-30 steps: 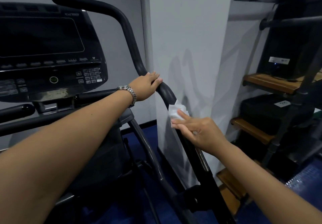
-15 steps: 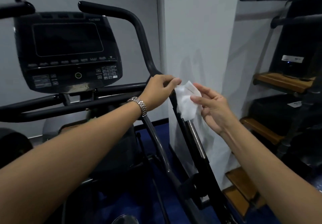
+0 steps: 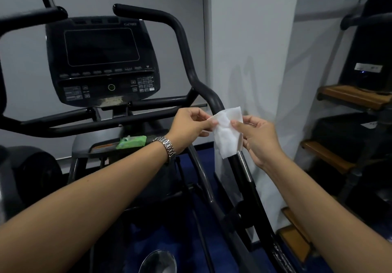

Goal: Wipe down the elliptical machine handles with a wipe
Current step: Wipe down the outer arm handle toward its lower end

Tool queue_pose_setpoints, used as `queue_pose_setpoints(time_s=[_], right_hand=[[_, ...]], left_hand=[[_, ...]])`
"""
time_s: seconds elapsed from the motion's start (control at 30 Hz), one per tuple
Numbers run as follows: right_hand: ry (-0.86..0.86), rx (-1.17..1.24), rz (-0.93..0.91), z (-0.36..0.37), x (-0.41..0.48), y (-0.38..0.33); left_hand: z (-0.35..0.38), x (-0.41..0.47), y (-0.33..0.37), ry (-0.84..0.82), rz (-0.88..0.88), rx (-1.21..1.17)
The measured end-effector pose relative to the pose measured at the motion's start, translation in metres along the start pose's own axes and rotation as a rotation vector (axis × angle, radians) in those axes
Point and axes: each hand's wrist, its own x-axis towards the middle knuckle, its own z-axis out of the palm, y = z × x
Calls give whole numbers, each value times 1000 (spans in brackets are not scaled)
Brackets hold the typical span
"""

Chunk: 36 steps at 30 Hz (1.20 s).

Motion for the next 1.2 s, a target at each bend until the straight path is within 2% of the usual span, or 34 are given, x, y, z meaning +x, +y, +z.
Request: queue_pose_setpoints(time_s=[0.1, 0.23, 0.47, 0.6, 0.77, 0.93, 1.1, 1.2], right_hand=[[12, -84, -31, -3, -3, 3], [-7, -162, -74, -6, -9, 6], [-69, -67, 51, -14, -11, 4], [-136, 48, 133, -22, -10, -1], [-232, 61, 116, -31, -8, -11], [-273, -154, -36, -34, -8, -15], [-281, -267, -68, -37, -7, -20], [-274, -302, -81, -39, -7, -19]], left_hand=[[3, -4, 3, 28, 3, -47], [7, -5, 10, -21, -50, -147], [9, -3, 12, -213, -359, -283], [10, -8, 10, -325, -458, -297], [9, -7, 6, -268, -375, -265], [7, -10, 9, -257, -276, -340], [6, -8, 10, -263, -348, -379], [12, -8, 10, -291, -345, -296]])
